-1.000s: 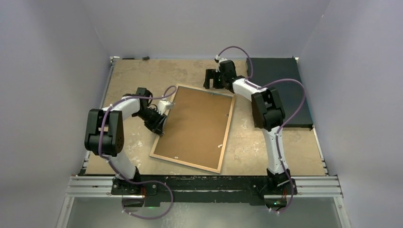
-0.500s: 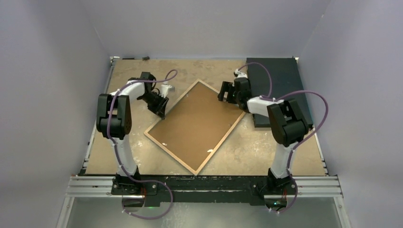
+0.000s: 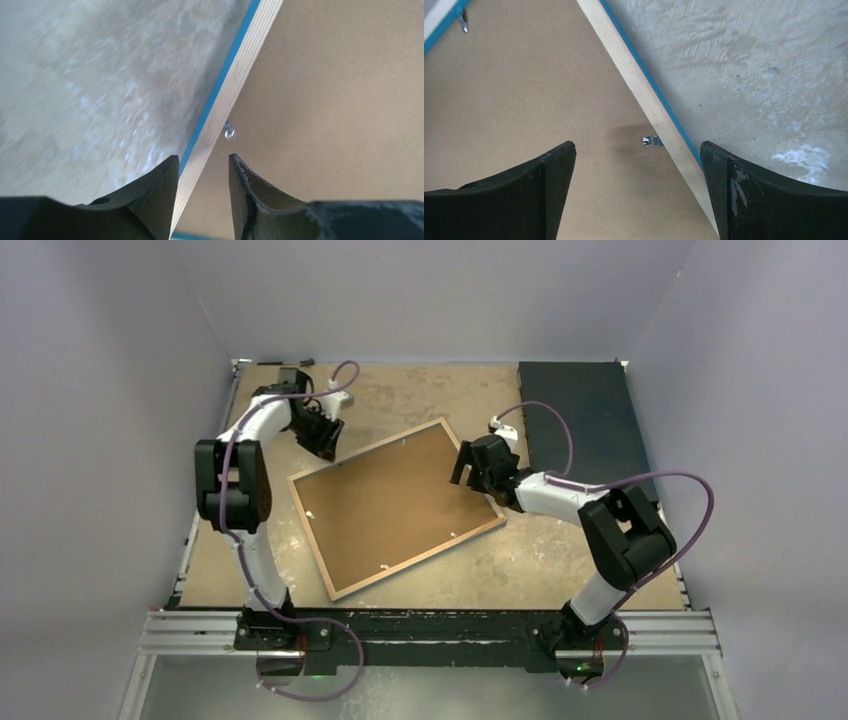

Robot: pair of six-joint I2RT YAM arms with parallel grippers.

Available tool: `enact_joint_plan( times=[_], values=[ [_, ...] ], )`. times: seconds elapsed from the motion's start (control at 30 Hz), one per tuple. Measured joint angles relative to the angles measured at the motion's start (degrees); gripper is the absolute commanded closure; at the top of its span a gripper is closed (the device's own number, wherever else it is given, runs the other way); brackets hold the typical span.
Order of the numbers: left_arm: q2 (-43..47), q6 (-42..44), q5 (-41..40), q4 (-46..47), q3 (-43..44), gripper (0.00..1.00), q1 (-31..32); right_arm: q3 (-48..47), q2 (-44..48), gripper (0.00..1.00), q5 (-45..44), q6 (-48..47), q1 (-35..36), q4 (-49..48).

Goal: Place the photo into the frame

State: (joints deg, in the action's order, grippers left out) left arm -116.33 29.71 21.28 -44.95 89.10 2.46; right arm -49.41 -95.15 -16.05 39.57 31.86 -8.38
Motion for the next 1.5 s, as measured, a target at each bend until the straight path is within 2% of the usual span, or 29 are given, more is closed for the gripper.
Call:
enact_joint_plan(
  times=[0.03, 0.13, 0.3, 0.43, 0.6, 0.77, 0.93, 1.07, 1.33, 1.5],
  values=[
    [1.09, 0.11, 0.46, -0.98, 0.09, 0.54, -0.85, -0.28, 0.37, 0.03, -0.57, 0.28, 0.11, 0.74],
    [5.33, 1.22, 2.29, -4.15, 0.90, 0.54, -5.29, -2.32, 1.05, 0.05, -2.32, 0.48, 0.20, 2.19],
    [12.48, 5.05, 3.48, -6.88, 0.72, 0.69, -17.03, -8.76, 0.57, 0.10, -1.90, -1.62, 2.97, 1.36],
    [13.90, 7.85, 2.93, -7.19, -5.64, 0.72, -21.97, -16.15, -3.67, 0.09, 4.55, -5.31, 10.29, -3.30],
    [8.13, 8.11, 5.64, -9.16, -13.05, 0.68, -22.60, -27.69, -15.10, 0.09, 20.04, -10.67, 17.09, -9.35],
    [5.03, 4.85, 10.56, -8.44, -13.40, 0.67, -22.71, -37.68, -26.05, 0.10, 33.94, -15.19, 20.37, -11.04],
    [3.82, 3.26, 14.40, -8.24, -13.35, 0.70, -23.02, -46.01, -33.99, 0.11, 43.23, -17.14, 21.40, -11.21],
    [3.17, 2.38, 16.04, -8.28, -13.29, 0.75, -23.08, -51.04, -38.97, 0.12, 47.60, -18.71, 21.94, -10.23],
    [1.57, 0.46, 18.82, -8.98, -12.37, 0.93, -23.58, -52.98, -42.12, 0.14, 50.16, -19.82, 23.02, -7.89],
    [1.46, -0.31, 19.32, -9.07, -12.24, 0.97, -23.67, -54.10, -42.93, 0.16, 50.25, -20.22, 23.67, -7.32]
  ],
)
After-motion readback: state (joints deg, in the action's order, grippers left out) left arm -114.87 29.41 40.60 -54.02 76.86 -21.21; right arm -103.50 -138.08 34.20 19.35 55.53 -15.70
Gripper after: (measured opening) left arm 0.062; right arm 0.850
